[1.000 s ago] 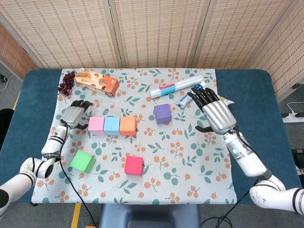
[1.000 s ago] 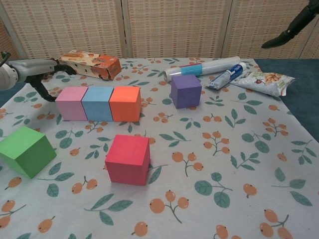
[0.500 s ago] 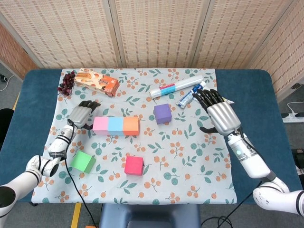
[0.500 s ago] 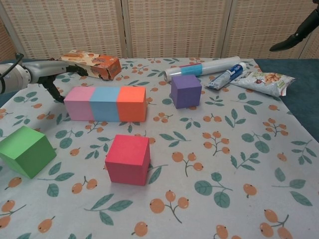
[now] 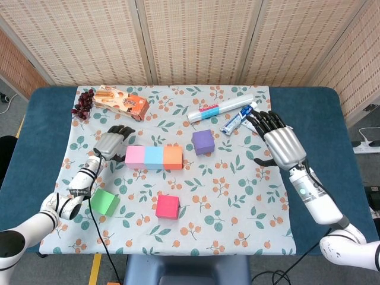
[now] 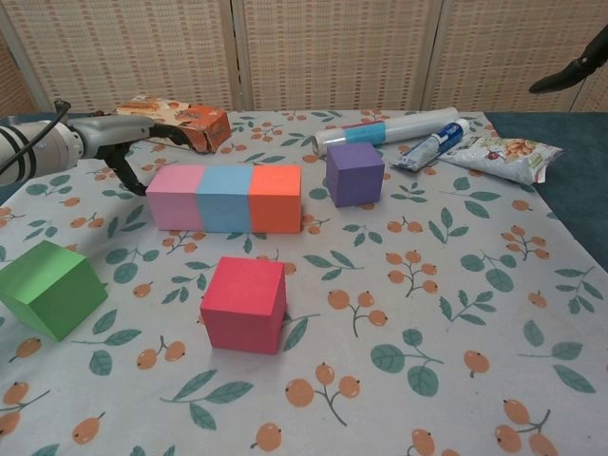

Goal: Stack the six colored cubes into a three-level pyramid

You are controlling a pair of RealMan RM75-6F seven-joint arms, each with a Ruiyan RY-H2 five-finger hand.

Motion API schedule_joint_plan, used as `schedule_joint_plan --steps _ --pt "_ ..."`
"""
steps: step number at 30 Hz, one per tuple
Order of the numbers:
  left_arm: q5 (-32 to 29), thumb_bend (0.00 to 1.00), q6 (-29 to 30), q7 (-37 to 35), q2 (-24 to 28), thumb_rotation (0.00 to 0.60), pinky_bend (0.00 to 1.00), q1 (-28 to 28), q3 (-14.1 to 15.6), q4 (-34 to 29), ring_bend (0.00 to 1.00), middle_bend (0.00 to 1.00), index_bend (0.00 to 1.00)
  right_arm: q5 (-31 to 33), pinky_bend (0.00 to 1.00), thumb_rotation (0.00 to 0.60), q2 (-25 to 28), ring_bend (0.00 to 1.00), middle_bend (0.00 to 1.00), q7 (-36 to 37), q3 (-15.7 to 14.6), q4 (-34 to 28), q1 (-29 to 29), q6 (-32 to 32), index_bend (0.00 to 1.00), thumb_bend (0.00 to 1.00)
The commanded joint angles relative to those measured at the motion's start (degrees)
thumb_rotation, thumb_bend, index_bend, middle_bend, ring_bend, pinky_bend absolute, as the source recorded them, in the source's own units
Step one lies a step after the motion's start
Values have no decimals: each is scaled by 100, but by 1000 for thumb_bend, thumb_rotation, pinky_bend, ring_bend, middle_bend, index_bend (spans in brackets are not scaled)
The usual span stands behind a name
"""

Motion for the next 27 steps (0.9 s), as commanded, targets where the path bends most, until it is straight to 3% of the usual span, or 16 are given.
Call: schedule_joint_plan --steps 1,17,21,27 --pt "-24 289 -15 46 -21 600 69 -38 -22 -38 0 70 112 -9 0 600 28 0 0 12 5 -10 -29 14 0 47" --pt "-291 289 -37 326 88 600 69 0 -119 -215 0 59 96 -84 0 600 97 0 0 235 5 102 -171 7 0 48" --pt "-340 288 238 341 401 600 70 234 -125 -553 0 59 94 -133 0 600 97 0 0 333 -15 147 -222 8 0 48" --pt "-207 288 915 418 1251 600 68 778 21 -1560 0 65 105 -355 0 600 181 0 0 617 -69 133 -423 199 0 47"
